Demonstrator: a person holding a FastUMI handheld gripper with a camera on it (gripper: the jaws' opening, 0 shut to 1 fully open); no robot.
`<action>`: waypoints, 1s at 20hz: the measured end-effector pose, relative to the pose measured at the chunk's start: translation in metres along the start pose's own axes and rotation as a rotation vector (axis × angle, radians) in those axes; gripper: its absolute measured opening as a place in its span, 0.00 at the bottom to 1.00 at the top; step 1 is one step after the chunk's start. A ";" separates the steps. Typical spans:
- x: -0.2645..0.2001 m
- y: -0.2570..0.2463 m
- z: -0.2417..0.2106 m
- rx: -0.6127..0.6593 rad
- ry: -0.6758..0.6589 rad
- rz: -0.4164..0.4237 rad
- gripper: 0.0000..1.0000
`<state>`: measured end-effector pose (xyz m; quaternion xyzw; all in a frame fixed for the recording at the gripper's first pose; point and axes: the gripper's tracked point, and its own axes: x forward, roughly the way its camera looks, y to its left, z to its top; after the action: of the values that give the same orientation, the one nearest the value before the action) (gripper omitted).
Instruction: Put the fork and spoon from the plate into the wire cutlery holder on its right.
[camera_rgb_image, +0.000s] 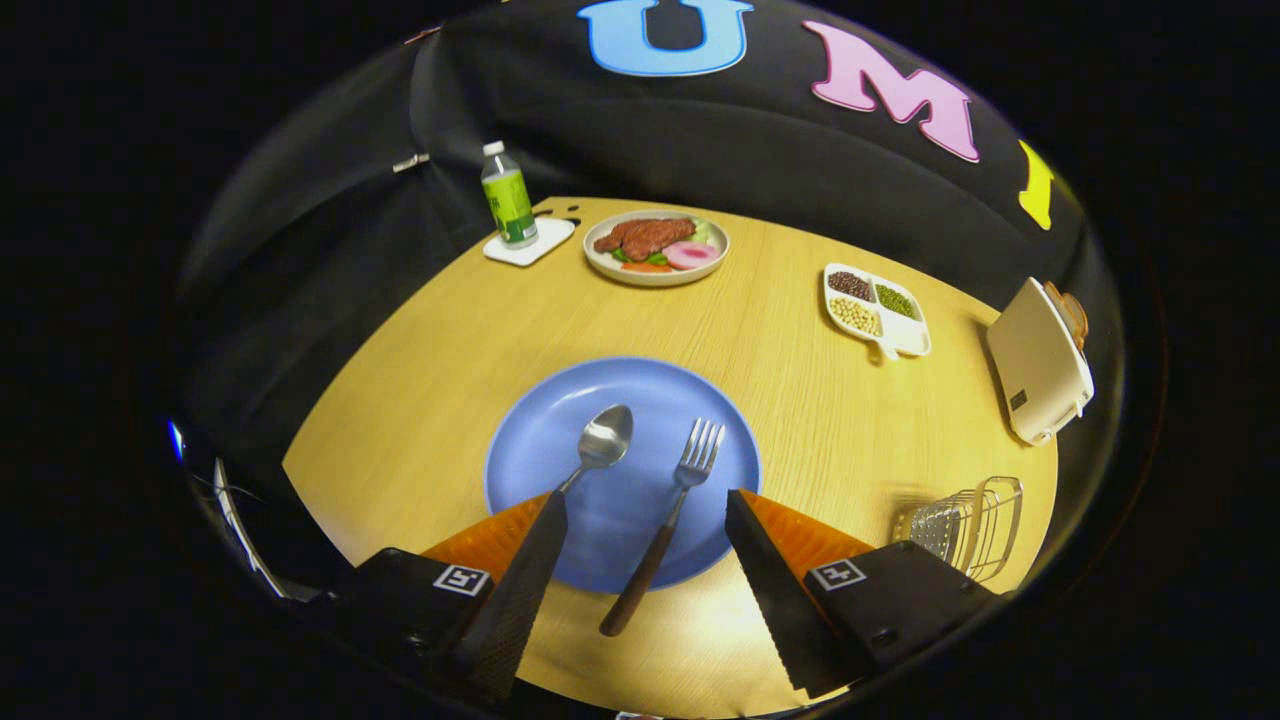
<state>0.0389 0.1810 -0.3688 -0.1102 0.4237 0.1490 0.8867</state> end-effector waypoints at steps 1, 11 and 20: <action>0.007 -0.001 -0.006 -0.009 0.025 -0.004 0.99; 0.042 0.002 -0.043 0.044 0.241 -0.017 0.68; 0.040 -0.013 -0.043 0.096 0.320 0.086 0.12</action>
<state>0.0364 0.1617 -0.4263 -0.0718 0.5703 0.1470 0.8050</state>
